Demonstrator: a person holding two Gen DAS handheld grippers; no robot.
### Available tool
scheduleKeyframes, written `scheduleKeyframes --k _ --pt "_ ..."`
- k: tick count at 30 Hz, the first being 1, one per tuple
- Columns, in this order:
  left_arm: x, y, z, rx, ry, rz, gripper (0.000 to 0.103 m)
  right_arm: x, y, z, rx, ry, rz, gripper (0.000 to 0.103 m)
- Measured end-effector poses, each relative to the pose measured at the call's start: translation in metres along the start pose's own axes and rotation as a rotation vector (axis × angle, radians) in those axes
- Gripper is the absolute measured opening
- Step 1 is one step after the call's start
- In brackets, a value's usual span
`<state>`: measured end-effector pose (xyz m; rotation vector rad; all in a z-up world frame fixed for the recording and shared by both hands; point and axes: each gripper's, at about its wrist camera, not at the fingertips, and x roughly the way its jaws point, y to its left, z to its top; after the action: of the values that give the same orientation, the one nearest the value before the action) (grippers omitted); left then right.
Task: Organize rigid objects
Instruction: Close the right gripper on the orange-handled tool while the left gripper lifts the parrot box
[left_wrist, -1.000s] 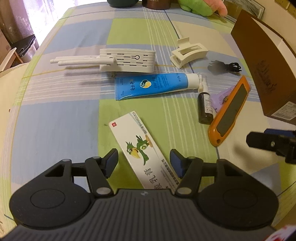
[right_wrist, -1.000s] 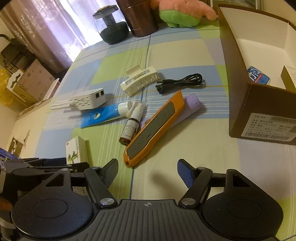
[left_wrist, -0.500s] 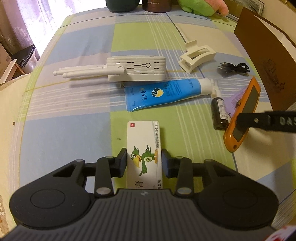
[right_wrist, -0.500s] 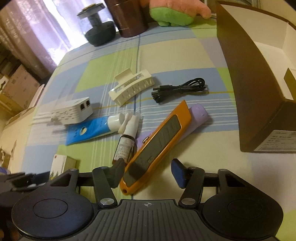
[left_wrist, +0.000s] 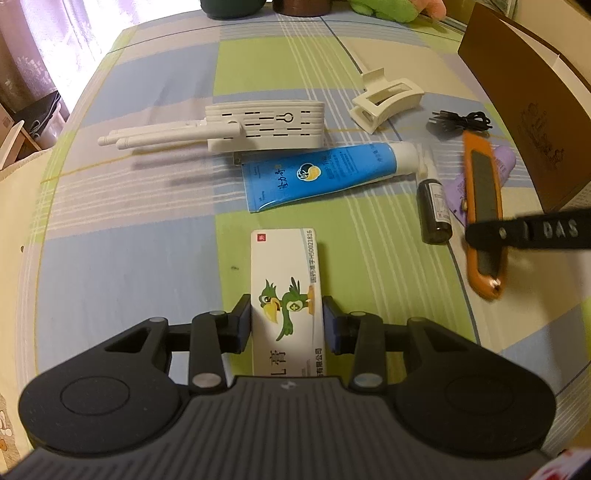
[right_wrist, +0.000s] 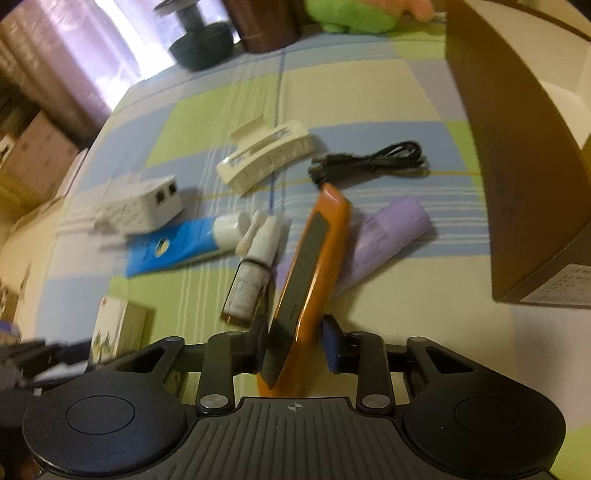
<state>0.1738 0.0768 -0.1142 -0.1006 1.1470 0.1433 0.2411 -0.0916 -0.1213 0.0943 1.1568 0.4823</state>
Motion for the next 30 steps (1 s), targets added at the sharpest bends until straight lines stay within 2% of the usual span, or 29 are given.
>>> scheduleKeyframes --k 6,15,17,21,30 --pt "-0.002 -0.001 -0.005 0.015 -0.003 0.001 0.034 -0.012 -0.007 -0.017 -0.099 0.059 0.016 0.016" --pt "-0.007 -0.009 -0.016 0.034 -0.001 -0.006 0.033 -0.039 -0.047 -0.042 -0.136 0.093 0.026 0.017" --pt "-0.007 -0.010 -0.017 0.040 -0.002 -0.003 0.033 -0.043 -0.050 -0.047 -0.137 0.070 0.021 0.019" --pt "-0.007 -0.013 -0.017 0.048 -0.005 0.007 0.034 -0.042 -0.046 -0.050 -0.137 0.028 -0.018 0.035" --pt "-0.005 -0.018 -0.015 0.057 -0.018 0.025 0.037 -0.029 -0.032 -0.051 -0.165 -0.045 -0.132 0.036"
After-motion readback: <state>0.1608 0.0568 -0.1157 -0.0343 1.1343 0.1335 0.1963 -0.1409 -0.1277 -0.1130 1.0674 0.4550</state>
